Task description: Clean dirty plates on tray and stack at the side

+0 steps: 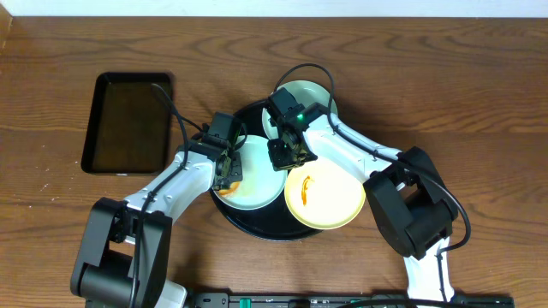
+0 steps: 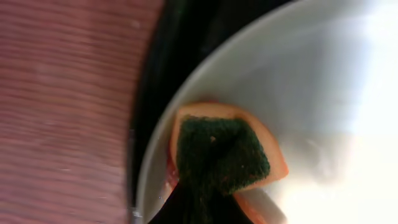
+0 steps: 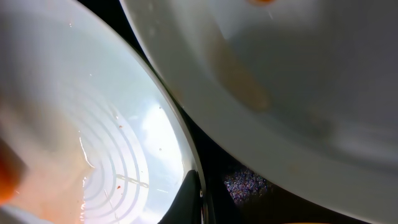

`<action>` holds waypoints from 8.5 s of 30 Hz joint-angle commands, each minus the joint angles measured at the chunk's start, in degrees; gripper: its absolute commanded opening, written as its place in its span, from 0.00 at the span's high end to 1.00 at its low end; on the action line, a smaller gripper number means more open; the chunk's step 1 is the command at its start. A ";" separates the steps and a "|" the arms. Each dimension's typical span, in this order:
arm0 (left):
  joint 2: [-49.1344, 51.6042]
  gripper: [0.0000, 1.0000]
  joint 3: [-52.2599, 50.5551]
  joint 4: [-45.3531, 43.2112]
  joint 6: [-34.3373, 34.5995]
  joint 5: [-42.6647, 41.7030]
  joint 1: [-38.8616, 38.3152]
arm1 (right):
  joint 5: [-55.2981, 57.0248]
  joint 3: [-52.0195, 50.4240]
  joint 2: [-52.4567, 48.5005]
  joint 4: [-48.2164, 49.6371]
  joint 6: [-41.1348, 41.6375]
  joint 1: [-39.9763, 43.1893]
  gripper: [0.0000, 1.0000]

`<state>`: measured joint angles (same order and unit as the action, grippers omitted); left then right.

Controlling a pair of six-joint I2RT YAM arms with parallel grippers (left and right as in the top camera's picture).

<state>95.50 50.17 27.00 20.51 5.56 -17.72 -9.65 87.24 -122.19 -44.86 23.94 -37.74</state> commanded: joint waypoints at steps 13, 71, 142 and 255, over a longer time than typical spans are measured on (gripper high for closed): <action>-6.19 0.92 0.85 -0.13 0.17 -6.32 0.63 | -0.11 -0.09 -0.13 0.35 0.44 -0.17 0.99; -23.71 0.92 2.14 7.72 1.20 7.78 0.63 | 5.01 10.25 3.91 -5.20 -3.87 -0.59 0.99; -21.75 0.92 0.81 9.75 12.81 3.02 4.92 | 45.75 28.26 6.82 -25.18 -10.93 -3.39 0.99; -3.13 0.92 0.79 -23.65 -3.80 4.09 36.57 | -17.88 21.03 9.27 -34.45 -28.26 44.72 0.99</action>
<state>92.49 51.07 3.22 17.69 9.34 18.65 -30.26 111.18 -114.56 -79.48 -2.09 3.03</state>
